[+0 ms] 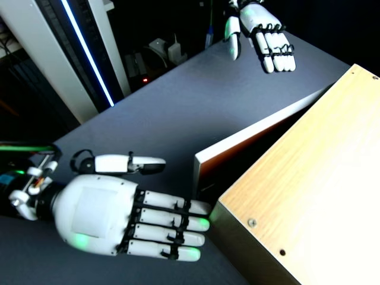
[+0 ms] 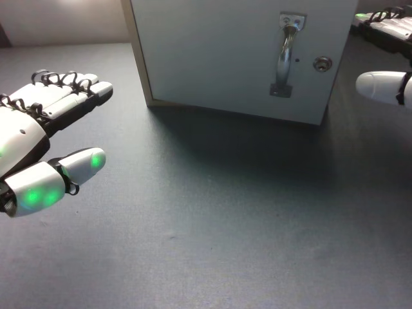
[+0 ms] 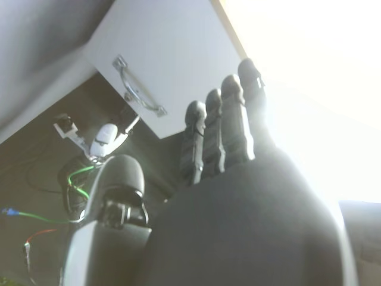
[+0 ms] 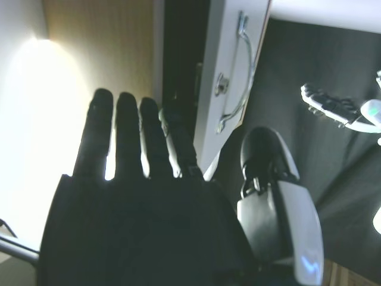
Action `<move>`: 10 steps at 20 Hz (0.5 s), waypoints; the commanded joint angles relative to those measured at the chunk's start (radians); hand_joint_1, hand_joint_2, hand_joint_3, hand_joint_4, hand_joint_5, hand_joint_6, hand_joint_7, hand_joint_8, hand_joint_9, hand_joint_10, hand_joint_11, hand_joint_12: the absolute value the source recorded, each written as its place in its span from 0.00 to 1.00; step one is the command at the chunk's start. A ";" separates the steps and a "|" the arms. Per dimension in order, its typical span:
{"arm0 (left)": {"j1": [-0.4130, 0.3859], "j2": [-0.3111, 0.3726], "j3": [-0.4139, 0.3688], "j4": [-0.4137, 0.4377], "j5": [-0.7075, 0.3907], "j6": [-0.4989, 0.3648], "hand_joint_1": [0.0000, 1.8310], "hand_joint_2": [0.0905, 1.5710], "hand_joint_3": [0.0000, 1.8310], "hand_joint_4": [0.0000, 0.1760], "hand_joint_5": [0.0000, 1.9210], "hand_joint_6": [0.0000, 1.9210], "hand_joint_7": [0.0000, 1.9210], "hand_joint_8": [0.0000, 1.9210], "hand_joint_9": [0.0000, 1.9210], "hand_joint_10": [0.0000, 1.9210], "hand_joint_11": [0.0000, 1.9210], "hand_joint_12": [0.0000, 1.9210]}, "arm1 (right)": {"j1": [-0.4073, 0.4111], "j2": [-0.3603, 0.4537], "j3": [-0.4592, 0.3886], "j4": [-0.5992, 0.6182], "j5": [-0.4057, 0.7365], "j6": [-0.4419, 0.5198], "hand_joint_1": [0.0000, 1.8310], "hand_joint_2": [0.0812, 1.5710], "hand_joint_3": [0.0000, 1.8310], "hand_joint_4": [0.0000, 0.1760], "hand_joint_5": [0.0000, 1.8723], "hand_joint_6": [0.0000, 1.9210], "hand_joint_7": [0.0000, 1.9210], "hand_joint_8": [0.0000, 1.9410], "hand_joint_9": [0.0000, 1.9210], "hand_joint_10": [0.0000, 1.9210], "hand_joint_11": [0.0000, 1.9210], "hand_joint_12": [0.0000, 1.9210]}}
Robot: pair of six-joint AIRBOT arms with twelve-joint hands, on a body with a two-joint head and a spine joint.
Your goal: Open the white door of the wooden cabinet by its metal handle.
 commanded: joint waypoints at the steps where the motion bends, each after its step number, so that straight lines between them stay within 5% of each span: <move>1: -0.010 0.001 0.003 -0.010 -0.126 -0.004 0.00 0.95 0.00 0.00 0.08 0.00 0.06 0.00 0.06 0.00 0.06 0.07 | 0.012 0.005 -0.002 0.018 0.117 0.004 0.00 0.83 0.00 0.00 0.00 0.00 0.00 0.00 0.00 0.00 0.00 0.00; 10: 0.001 0.001 0.002 -0.013 -0.133 -0.014 0.00 0.95 0.00 0.00 0.08 0.00 0.05 0.00 0.05 0.00 0.05 0.07 | 0.011 0.035 -0.078 -0.016 0.191 0.004 0.00 0.85 0.00 0.00 0.00 0.00 0.00 0.00 0.00 0.00 0.00 0.00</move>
